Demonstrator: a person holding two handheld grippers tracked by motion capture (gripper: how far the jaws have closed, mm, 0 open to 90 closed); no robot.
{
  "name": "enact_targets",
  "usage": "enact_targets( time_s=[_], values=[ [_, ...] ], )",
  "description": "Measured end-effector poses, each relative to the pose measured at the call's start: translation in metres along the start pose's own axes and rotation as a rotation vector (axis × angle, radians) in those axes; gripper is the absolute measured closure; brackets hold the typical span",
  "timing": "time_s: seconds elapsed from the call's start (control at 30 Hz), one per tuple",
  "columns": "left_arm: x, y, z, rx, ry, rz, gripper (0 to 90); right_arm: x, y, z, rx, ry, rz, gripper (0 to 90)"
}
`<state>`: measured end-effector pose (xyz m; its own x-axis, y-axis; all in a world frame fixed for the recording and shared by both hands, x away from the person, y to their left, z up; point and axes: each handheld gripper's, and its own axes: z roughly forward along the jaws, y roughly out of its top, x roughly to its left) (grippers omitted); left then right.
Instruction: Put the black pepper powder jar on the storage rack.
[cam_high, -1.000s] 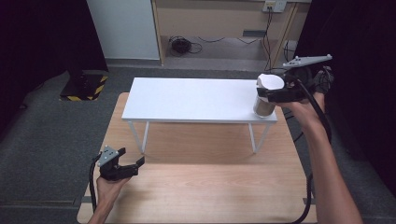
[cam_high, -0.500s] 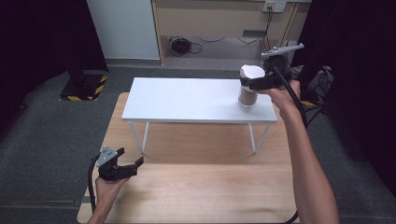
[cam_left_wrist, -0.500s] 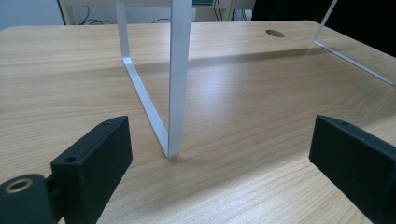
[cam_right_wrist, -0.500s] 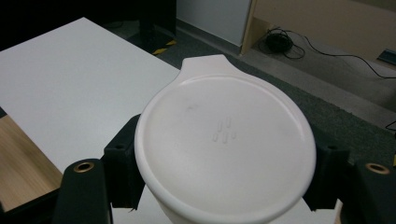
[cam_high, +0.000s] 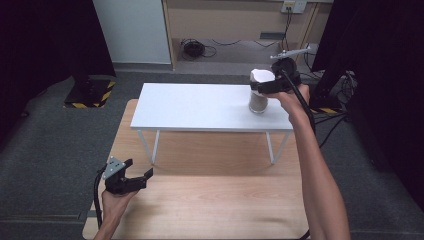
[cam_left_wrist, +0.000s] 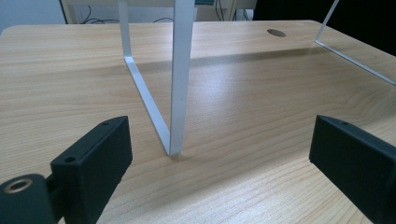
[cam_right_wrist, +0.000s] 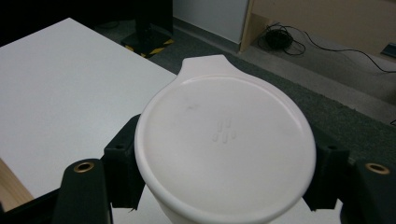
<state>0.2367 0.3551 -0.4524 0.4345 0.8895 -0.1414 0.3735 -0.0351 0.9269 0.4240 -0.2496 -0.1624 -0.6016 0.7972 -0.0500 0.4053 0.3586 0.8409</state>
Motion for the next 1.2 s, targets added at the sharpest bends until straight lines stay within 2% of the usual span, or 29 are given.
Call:
enact_targets(
  time_s=[0.13,0.33,0.43,0.5,0.6,0.67,0.73,0.77,0.87,0.97,1.1,1.2],
  values=[
    [0.0,0.0,0.0,-0.002,0.002,-0.005,5.2,-0.001,0.001,0.005,0.001,0.002,0.008,30.7],
    [0.0,0.0,-0.001,0.0,0.001,0.002,5.2,-0.004,-0.006,0.005,-0.027,0.01,0.027,30.4],
    [0.0,0.0,-0.001,-0.001,0.001,0.001,5.2,-0.005,-0.008,0.006,-0.032,0.017,0.01,29.3],
    [-0.001,0.0,-0.001,-0.002,0.001,0.002,5.2,-0.003,-0.008,0.007,-0.028,0.003,-0.005,20.9],
    [0.0,0.0,-0.001,-0.002,0.001,0.0,5.2,-0.005,-0.01,0.006,-0.042,0.013,0.005,11.9],
    [0.0,0.0,-0.001,0.0,0.0,0.004,5.2,-0.001,-0.009,0.001,-0.043,-0.013,-0.001,10.0],
    [-0.001,0.0,0.0,0.0,-0.001,0.006,5.2,-0.002,-0.012,-0.005,-0.067,-0.008,0.0,7.6],
    [-0.001,0.0,0.0,0.0,-0.002,0.006,5.2,-0.003,-0.013,-0.009,-0.07,0.002,-0.005,7.7],
    [-0.001,0.0,0.0,0.002,-0.003,0.011,5.2,0.0,-0.014,-0.021,-0.064,-0.008,-0.029,7.4],
    [-0.002,0.001,0.0,0.003,-0.005,0.012,5.2,0.001,-0.022,-0.038,-0.082,0.015,-0.043,6.9],
    [-0.004,0.001,0.001,0.003,-0.007,0.014,5.2,0.005,-0.029,-0.057,-0.067,0.024,-0.089,5.7],
    [-0.004,0.001,0.001,0.003,-0.007,0.014,5.2,0.005,-0.043,-0.075,-0.107,0.037,-0.093,5.3]
  ],
)
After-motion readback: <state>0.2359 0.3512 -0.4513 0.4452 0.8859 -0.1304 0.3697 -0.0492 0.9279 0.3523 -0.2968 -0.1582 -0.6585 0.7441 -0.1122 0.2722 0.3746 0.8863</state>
